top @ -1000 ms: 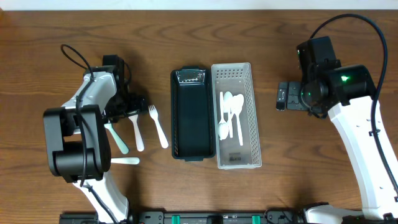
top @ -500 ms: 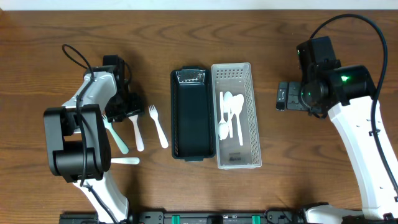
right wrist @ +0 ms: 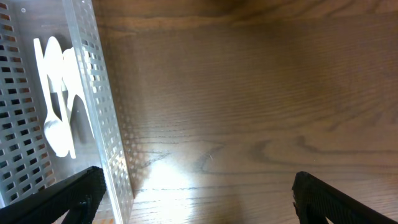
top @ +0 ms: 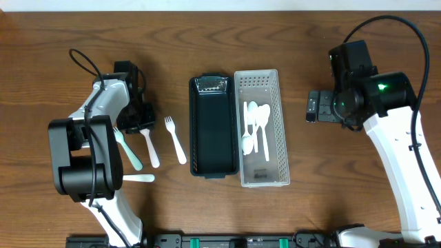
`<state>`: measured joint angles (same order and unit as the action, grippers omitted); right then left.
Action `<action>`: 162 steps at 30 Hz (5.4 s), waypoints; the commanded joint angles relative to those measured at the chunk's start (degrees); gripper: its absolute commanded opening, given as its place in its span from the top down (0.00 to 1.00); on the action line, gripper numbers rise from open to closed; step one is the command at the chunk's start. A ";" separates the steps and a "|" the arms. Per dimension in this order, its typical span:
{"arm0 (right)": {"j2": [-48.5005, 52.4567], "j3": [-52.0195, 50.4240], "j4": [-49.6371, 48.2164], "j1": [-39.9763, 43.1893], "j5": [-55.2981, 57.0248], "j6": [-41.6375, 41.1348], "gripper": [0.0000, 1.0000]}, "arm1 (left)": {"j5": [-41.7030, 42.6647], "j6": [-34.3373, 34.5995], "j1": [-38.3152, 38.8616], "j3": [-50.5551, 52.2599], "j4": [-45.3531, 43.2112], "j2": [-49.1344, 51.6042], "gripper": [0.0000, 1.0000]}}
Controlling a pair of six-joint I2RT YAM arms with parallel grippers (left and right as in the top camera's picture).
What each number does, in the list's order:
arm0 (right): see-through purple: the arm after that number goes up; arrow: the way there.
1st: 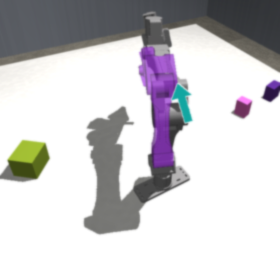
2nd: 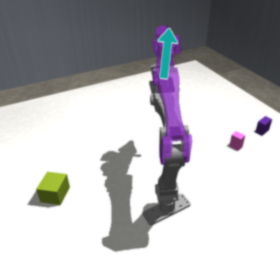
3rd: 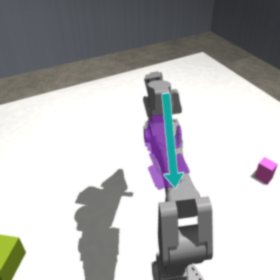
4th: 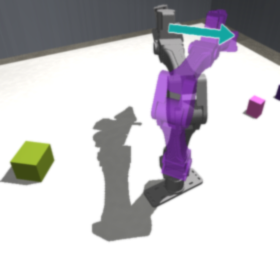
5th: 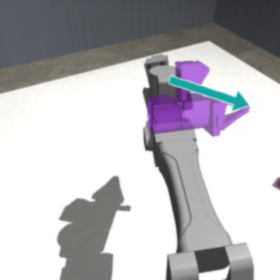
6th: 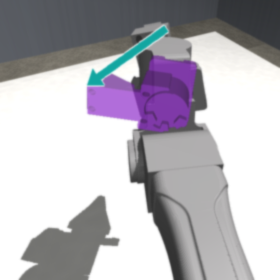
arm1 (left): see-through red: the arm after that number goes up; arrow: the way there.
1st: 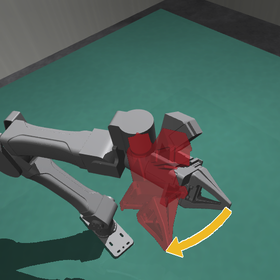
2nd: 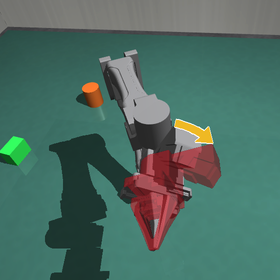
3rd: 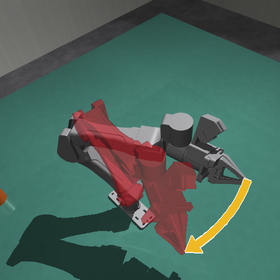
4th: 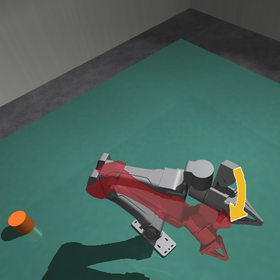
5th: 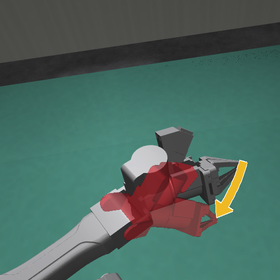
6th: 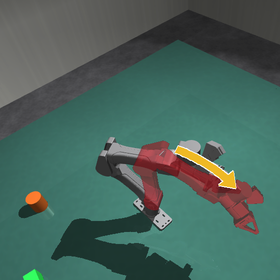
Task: Pack container
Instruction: 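Carry the spoon with the left gripper into the black tray, then return the left gripper to the white fork and grasp it, then place the white fork into the black tray beside the spoon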
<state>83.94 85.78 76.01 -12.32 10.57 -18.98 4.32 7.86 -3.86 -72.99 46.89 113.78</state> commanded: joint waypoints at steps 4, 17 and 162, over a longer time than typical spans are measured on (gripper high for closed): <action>-0.04 -0.09 0.04 0.37 0.83 0.66 0.01 | -1.53 0.13 -0.15 0.66 0.15 1.84 0.66; -0.04 -0.09 0.04 0.37 0.83 0.68 0.01 | -1.51 1.11 4.81 -9.81 12.13 -10.51 0.79; -0.04 -0.09 0.04 0.37 0.83 1.51 0.01 | -1.49 13.14 31.93 -10.43 8.94 -22.49 0.94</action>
<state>83.94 85.73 76.36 -12.32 10.57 -18.35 5.82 20.75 25.39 -83.88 56.14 88.90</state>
